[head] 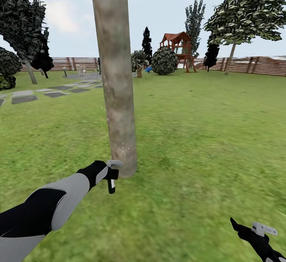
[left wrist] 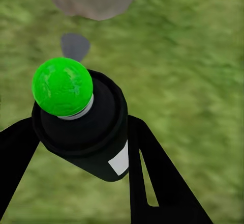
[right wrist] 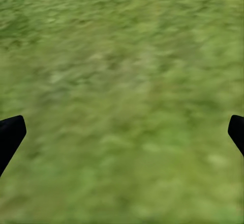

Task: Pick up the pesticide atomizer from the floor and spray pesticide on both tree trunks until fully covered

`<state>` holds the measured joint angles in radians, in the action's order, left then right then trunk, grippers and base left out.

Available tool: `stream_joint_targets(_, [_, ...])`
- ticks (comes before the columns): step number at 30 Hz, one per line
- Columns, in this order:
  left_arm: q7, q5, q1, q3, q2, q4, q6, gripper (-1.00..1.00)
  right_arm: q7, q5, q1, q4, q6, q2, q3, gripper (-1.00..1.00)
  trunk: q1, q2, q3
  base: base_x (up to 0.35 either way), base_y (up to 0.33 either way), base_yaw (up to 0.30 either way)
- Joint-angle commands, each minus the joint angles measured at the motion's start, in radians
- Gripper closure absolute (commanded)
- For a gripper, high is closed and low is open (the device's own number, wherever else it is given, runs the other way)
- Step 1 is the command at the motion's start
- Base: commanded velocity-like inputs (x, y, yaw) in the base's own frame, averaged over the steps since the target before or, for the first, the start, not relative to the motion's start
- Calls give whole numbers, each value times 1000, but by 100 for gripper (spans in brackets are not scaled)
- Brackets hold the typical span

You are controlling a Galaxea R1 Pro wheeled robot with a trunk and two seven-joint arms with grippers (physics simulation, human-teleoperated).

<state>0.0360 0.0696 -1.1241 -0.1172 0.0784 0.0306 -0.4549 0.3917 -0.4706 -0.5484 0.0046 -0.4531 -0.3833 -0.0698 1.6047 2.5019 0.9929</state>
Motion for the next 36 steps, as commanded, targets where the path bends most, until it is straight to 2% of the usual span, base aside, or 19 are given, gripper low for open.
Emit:
stream_joint_targets(1, [2, 7, 0, -9, 0, 2, -5, 100, 9, -3, -1, 2, -1, 0, -7, -100, 0, 0, 1, 0, -6, 6])
stream_joint_targets(7, [2, 7, 0, -9, 1, 2, -5, 100, 9, -3, -1, 2, -1, 0, -7, -100, 0, 0, 1, -47, -95, 18])
stream_joint_targets(12, [2, 6, 1, -8, 0, 2, -5, 100, 9, -3, -1, 2, -1, 0, -7, -100, 0, 0, 1, -119, -235, 209])
stream_joint_targets(15, [4, 2, 19, -7, -4, 4, -2, 100, 9, -3, -1, 2, -1, 0, -7, -100, 0, 0, 1, -35, -65, 55])
stream_joint_targets(20, [4, -8, 26, -7, -9, 44, -20, 100, 9, -3, -1, 2, -1, 0, -7, -100, 0, 0, 1, -5, -9, 7])
stream_joint_targets(22, [3, -10, 26, -8, -9, 96, -64, 100, 9, -3, -1, 2, -1, 0, -7, -100, 0, 0, 1, 0, -1, 1])
stream_joint_targets(25, [3, -40, 25, -9, -11, 280, -245, 100, 9, -3, -1, 2, -1, 0, -7, -100, 0, 0, 1, 0, 0, 0])
stream_joint_targets(27, [3, -89, 23, -9, -11, 385, -348, 100, 9, -3, -1, 2, -1, -1, -7, -100, 0, 0, 1, 0, 0, 0])
stream_joint_targets(30, [4, -160, 17, -9, -8, 443, -475, 100, 9, -3, -1, 2, -1, -2, -7, -100, 0, 0, 1, 0, 0, -1])
stream_joint_targets(32, [5, -179, -2, -10, -10, 450, -505, 100, 9, -3, -1, 1, -1, -2, -7, -100, 0, 0, 1, 0, 0, -137])
stream_joint_targets(36, [5, -187, -54, -28, -13, 451, -517, 100, 9, -3, -1, 2, -1, -2, -8, -100, 0, 0, 1, 0, 0, -69])
